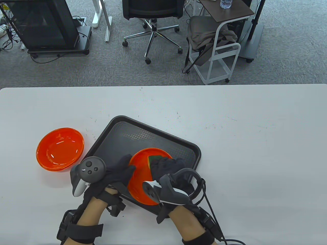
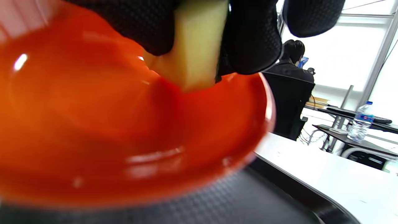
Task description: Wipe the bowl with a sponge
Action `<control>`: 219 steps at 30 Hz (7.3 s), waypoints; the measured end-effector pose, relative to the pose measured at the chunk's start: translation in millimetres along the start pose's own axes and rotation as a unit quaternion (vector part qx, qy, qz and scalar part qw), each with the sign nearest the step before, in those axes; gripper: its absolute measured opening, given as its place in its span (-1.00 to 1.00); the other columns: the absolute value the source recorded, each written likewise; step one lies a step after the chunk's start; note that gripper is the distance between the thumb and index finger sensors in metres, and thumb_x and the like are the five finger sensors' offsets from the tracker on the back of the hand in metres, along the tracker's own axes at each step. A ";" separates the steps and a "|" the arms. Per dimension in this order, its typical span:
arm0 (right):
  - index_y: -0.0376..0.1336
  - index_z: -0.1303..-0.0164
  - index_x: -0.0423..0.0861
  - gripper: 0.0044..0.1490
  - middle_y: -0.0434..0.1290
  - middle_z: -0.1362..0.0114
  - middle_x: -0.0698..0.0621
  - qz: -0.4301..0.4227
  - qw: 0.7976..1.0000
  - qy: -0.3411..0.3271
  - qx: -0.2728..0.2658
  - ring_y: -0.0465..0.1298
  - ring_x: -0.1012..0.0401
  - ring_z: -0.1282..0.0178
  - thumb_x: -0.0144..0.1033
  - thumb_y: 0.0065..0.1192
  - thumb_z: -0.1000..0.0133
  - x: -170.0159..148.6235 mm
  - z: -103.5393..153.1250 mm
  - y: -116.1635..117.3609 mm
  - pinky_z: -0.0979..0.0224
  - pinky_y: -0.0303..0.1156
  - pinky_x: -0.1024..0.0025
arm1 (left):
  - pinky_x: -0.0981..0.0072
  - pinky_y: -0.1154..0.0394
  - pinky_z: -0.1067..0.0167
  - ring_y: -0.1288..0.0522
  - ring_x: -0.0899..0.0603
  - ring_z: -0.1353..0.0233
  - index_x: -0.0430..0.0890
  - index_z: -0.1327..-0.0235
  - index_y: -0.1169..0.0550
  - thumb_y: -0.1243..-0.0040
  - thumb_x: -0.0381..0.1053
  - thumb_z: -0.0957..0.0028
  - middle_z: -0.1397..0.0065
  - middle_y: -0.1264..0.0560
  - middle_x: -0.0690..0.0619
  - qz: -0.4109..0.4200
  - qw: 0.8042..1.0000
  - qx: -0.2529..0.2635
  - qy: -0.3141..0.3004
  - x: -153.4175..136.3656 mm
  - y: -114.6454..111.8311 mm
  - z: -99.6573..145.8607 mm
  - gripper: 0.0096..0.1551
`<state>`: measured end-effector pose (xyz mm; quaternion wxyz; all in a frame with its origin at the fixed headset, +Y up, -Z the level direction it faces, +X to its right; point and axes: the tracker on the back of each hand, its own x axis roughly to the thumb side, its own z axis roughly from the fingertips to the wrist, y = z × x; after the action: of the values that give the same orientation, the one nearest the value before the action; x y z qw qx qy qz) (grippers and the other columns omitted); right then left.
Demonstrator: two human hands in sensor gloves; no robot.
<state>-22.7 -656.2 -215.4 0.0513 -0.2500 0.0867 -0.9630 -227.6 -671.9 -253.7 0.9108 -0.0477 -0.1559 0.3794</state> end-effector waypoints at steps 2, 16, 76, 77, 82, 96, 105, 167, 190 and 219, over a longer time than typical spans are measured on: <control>0.14 -0.45 -0.17 -0.39 0.48 -0.43 -0.25 -0.020 0.999 -0.017 -0.030 0.52 -0.11 -0.24 -0.22 0.23 -0.25 0.4 1.1 -1.6 -0.31 0.29 -0.28 | 0.16 -0.70 0.45 -0.64 0.07 0.66 -0.22 -0.32 -0.48 -0.25 0.14 -0.12 0.44 -0.69 -0.03 -0.005 1.000 -0.001 -0.001 0.2 -1.5 -0.1 -0.36; 0.14 -0.44 -0.19 -0.38 0.49 -0.41 -0.26 -0.203 0.963 -0.162 -0.070 0.53 -0.10 -0.24 -0.21 0.23 -0.24 15.7 3.3 -1.7 -0.32 0.31 -0.29 | 0.13 -0.70 0.40 -0.66 0.04 0.62 -0.17 -0.34 -0.49 -0.24 0.15 -0.12 0.40 -0.70 -0.03 0.015 0.995 0.094 -0.003 -8.7 12.2 3.0 -0.37; 0.13 -0.46 -0.11 -0.40 0.44 -0.47 -0.25 -0.528 0.808 0.024 -0.258 0.52 -0.12 -0.27 -0.24 0.22 -0.26 -76.8 24.4 4.3 -0.34 0.29 -0.34 | 0.21 -0.71 0.49 -0.58 0.12 0.74 -0.20 -0.28 -0.52 -0.28 0.17 -0.13 0.51 -0.69 0.10 0.227 0.972 0.032 0.040 -43.9 43.2 6.9 -0.38; 0.13 -0.47 -0.11 -0.40 0.44 -0.47 -0.24 -0.531 0.806 0.026 -0.259 0.52 -0.12 -0.27 -0.24 0.22 -0.26 -77.3 24.6 4.8 -0.34 0.29 -0.34 | 0.21 -0.71 0.49 -0.58 0.12 0.74 -0.20 -0.29 -0.52 -0.28 0.18 -0.13 0.51 -0.69 0.10 0.222 0.974 0.027 0.037 -41.4 41.9 6.6 -0.38; 0.12 -0.48 -0.10 -0.40 0.43 -0.49 -0.23 -0.594 0.767 0.013 -0.242 0.51 -0.12 -0.29 -0.24 0.21 -0.27 -78.9 21.4 11.4 -0.35 0.28 -0.34 | 0.22 -0.71 0.52 -0.57 0.13 0.76 -0.16 -0.31 -0.53 -0.28 0.20 -0.13 0.54 -0.70 0.11 0.213 0.977 -0.011 0.006 -30.0 31.8 2.5 -0.37; 0.10 -0.44 -0.25 -0.37 0.46 -0.40 -0.31 -0.655 0.739 -0.039 -0.152 0.58 -0.09 -0.19 -0.26 0.21 -0.27 -52.6 6.8 26.2 -0.32 0.32 -0.32 | 0.23 -0.70 0.52 -0.56 0.14 0.75 -0.19 -0.35 -0.47 -0.18 0.25 -0.15 0.52 -0.69 0.14 0.214 0.975 0.005 -0.051 -8.9 7.6 -1.5 -0.31; 0.10 -0.37 -0.38 -0.34 0.49 -0.31 -0.36 -0.701 0.705 -0.075 -0.076 0.62 -0.07 -0.10 -0.25 0.22 -0.26 -29.4 0.1 30.8 -0.30 0.36 -0.28 | 0.24 -0.70 0.51 -0.56 0.14 0.75 -0.19 -0.27 -0.50 -0.17 0.26 -0.14 0.52 -0.69 0.15 0.213 0.970 0.115 -0.033 -13.3 17.9 5.2 -0.34; 0.06 -0.44 -0.30 -0.35 0.44 -0.37 -0.36 -0.714 0.684 -0.031 -0.146 0.58 -0.12 -0.20 -0.23 0.14 -0.29 -49.3 7.5 32.0 -0.32 0.32 -0.33 | 0.18 -0.69 0.50 -0.58 0.09 0.74 -0.21 -0.19 -0.55 -0.17 0.25 -0.13 0.51 -0.70 0.11 0.205 0.978 -0.004 -0.036 -27.1 11.6 -5.7 -0.37; 0.09 -0.35 -0.41 -0.33 0.50 -0.26 -0.38 -0.719 0.683 -0.095 -0.085 0.63 -0.09 -0.09 -0.20 0.17 -0.29 -23.0 1.9 24.1 -0.29 0.37 -0.28 | 0.17 -0.69 0.47 -0.59 0.07 0.73 -0.22 -0.12 -0.56 -0.24 0.23 -0.10 0.50 -0.70 0.11 0.136 0.961 0.236 0.049 -55.4 64.1 18.3 -0.40; 0.04 -0.51 -0.18 -0.37 0.34 -0.52 -0.31 -0.683 0.701 -0.037 -0.202 0.47 -0.17 -0.36 -0.22 0.14 -0.31 -48.8 12.2 19.9 -0.35 0.29 -0.33 | 0.19 -0.69 0.49 -0.57 0.09 0.74 -0.19 -0.16 -0.55 -0.19 0.24 -0.13 0.51 -0.70 0.13 0.208 0.971 0.109 -0.036 -23.7 20.5 3.8 -0.40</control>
<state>26.8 -670.5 -231.8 -0.6690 -0.2809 0.0823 -0.6832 -258.5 -674.3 -260.2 0.8056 0.0344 -0.1323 0.5765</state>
